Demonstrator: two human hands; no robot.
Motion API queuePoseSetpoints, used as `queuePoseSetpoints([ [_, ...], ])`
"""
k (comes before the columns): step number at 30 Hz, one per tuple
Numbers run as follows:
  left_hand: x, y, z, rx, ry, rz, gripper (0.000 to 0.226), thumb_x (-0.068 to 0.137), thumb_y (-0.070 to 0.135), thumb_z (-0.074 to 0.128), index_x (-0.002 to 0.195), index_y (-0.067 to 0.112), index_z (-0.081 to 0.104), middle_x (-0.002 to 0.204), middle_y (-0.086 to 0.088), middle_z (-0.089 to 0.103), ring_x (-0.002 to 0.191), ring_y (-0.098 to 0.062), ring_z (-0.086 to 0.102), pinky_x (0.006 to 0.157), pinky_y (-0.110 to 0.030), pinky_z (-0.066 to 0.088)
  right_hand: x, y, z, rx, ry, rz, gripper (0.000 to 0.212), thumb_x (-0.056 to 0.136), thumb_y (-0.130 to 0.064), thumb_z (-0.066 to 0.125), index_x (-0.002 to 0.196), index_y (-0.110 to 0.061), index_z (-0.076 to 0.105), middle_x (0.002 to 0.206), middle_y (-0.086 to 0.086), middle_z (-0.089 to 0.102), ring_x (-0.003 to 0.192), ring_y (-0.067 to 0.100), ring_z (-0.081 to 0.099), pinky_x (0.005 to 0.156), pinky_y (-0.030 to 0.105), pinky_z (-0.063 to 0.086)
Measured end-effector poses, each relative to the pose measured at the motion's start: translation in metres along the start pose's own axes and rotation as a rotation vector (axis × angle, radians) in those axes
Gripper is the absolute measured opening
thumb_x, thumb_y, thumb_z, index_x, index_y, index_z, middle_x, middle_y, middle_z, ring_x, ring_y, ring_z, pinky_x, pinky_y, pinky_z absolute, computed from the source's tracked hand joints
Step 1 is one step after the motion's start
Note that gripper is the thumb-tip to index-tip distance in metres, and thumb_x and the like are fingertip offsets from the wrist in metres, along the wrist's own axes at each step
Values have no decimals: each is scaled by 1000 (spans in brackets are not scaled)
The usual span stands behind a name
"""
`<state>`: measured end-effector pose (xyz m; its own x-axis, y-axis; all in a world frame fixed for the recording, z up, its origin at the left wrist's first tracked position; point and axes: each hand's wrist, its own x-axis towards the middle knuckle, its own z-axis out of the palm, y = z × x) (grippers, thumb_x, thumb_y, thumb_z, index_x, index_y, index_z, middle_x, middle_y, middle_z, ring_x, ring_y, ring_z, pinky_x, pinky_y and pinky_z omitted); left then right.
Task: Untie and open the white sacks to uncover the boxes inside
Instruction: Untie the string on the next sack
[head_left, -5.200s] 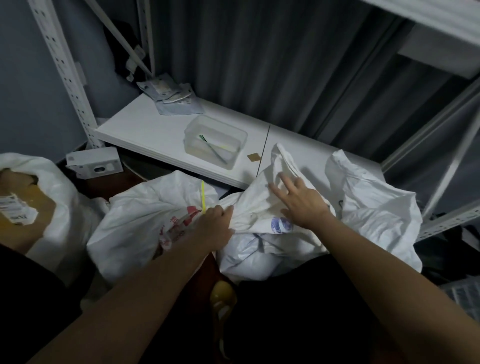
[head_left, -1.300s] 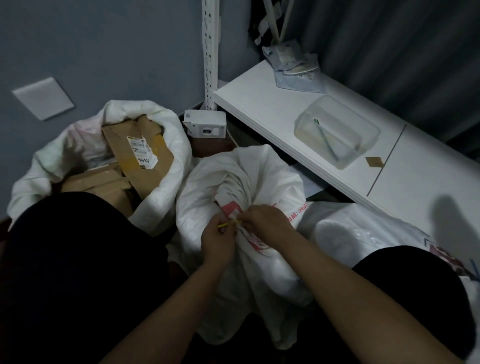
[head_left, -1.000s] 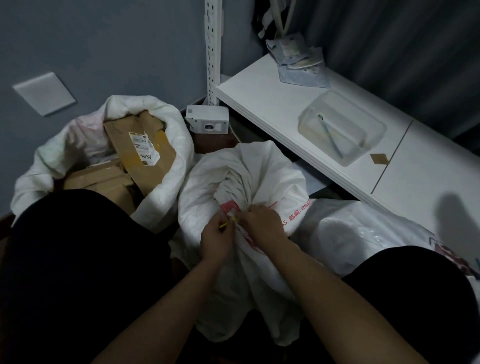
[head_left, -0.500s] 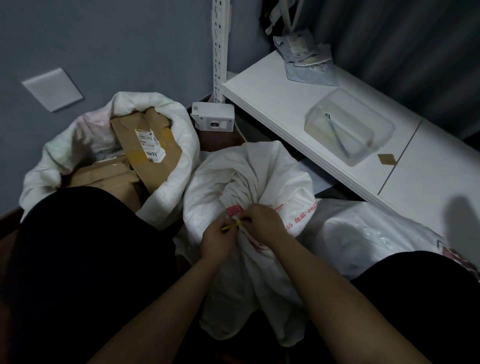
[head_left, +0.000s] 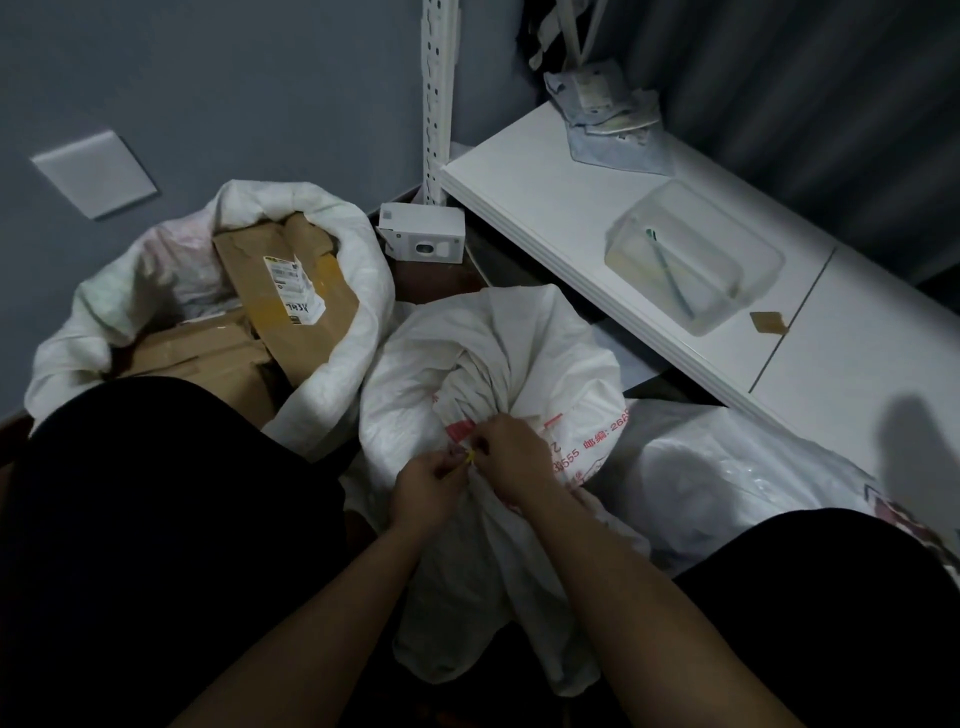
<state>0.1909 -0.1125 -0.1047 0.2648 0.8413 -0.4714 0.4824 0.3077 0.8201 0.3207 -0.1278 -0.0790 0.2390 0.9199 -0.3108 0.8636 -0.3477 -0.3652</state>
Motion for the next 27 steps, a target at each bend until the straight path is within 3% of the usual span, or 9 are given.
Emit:
queuePoseSetpoints([
  [8,1,0,5,23,12,8,15,86,20,68,89,7,74,88,-6,72,86,-17,65,70,-23,42,8,9,5,15,-17,-34,17,90,-19,53,96,-6,62,107,14,55,97,30,53,76,35,42],
  [17,5,5,9,153,-1,37,19,89,24,64,100,10,72,98,-5,71,93,-19,64,74,-21,40,12,21,4,125,-78,-80,20,82,-25,67,93,-8,66,102,14,54,94,30,53,82,42,45],
  [24,5,13,14,181,41,-22,7,86,26,67,81,21,66,93,-5,71,93,-23,64,77,-27,44,5,24,4,171,-36,-89,14,83,-20,65,88,-7,65,98,14,54,93,30,52,82,42,44],
  [27,2,17,15,200,26,-24,10,87,30,65,85,21,67,96,-3,70,93,-22,63,79,-28,45,5,27,1,176,-34,-79,15,84,-20,64,90,-7,65,100,14,54,94,28,51,82,40,44],
])
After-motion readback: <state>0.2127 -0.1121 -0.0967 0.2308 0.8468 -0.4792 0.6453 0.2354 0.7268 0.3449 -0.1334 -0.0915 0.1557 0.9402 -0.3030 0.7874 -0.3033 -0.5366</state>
